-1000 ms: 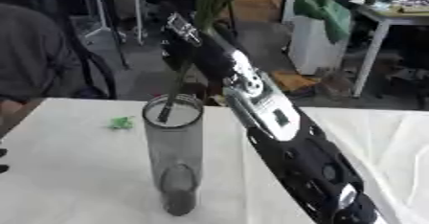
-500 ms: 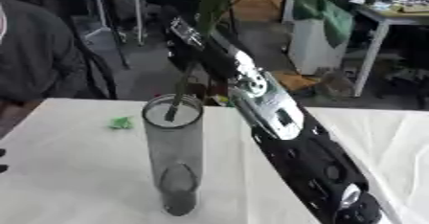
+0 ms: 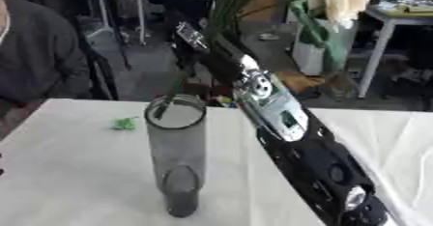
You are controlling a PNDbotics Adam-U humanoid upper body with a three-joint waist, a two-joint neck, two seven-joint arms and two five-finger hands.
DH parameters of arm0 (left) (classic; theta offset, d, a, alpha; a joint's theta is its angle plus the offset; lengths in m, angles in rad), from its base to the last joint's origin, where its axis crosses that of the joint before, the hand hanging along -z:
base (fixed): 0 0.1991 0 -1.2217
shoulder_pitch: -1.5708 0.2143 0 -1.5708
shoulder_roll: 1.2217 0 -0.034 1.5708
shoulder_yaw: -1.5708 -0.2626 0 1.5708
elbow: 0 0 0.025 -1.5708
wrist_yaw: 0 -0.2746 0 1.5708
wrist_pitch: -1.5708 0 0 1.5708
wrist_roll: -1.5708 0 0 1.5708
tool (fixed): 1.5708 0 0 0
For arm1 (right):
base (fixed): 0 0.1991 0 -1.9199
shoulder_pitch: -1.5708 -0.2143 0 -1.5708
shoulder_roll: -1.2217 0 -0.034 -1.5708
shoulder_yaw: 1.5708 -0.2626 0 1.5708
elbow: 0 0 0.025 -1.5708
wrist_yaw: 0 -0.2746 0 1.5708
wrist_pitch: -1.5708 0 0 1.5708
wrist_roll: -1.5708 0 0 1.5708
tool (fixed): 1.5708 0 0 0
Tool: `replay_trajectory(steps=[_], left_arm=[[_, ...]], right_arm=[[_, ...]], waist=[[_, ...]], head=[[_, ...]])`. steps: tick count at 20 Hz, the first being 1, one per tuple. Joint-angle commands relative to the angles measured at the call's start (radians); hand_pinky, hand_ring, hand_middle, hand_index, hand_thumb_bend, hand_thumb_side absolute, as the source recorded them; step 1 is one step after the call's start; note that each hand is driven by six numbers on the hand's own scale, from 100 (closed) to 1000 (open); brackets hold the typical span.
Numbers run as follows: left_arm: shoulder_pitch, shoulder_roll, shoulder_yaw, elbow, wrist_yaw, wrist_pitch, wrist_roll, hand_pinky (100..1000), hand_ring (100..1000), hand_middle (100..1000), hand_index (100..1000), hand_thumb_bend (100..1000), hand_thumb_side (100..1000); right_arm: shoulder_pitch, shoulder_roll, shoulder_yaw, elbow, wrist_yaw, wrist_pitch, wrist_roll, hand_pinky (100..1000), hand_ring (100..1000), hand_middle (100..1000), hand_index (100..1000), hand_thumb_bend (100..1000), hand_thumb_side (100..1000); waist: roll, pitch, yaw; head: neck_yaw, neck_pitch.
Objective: Arrange flowers into the vase.
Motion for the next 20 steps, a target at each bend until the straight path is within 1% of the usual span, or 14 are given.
replay_trajectory(steps=[1, 3, 4, 5, 8, 14, 20], left_arm=[[-0.002, 0.014, 0.029, 0.005, -0.005, -0.005, 0.020, 759, 818, 774, 807, 1000, 740], [0.003, 0.013, 0.040, 0.013, -0.007, -0.008, 0.030, 759, 818, 774, 806, 1000, 740], [0.005, 0.014, 0.045, 0.015, -0.009, -0.009, 0.035, 759, 818, 774, 806, 1000, 740], [0.007, 0.013, 0.049, 0.017, -0.010, -0.011, 0.039, 759, 818, 774, 806, 1000, 740], [0.011, 0.013, 0.056, 0.022, -0.011, -0.013, 0.047, 760, 818, 773, 806, 1000, 740], [0.014, 0.012, 0.060, 0.027, -0.012, -0.015, 0.050, 760, 815, 773, 806, 1000, 741], [0.019, 0.015, 0.062, 0.031, -0.014, -0.016, 0.051, 760, 815, 771, 806, 1000, 741]], right_arm=[[-0.016, -0.030, -0.015, 0.007, 0.051, 0.014, 0.025, 100, 294, 167, 289, 100, 863], [-0.014, -0.031, -0.015, 0.014, 0.084, 0.025, 0.047, 100, 316, 187, 297, 100, 816], [-0.013, -0.031, -0.016, 0.018, 0.100, 0.030, 0.058, 100, 320, 192, 299, 100, 809], [-0.013, -0.030, -0.017, 0.022, 0.115, 0.034, 0.069, 100, 324, 195, 299, 100, 774], [-0.011, -0.028, -0.021, 0.032, 0.150, 0.038, 0.097, 100, 328, 199, 299, 100, 731], [-0.013, -0.034, -0.020, 0.042, 0.185, 0.035, 0.137, 100, 332, 203, 302, 100, 712], [-0.018, -0.056, -0.007, 0.050, 0.201, 0.027, 0.199, 100, 363, 235, 338, 100, 744]], waist=[[0.006, -0.009, -0.001], [0.006, -0.008, -0.002], [0.007, -0.008, -0.002], [0.007, -0.008, -0.002], [0.007, -0.007, -0.002], [0.005, -0.008, -0.004], [0.000, -0.011, -0.008]], head=[[0.002, -0.008], [0.003, -0.008], [0.003, -0.008], [0.003, -0.008], [0.004, -0.007], [0.008, -0.008], [0.013, -0.007]])
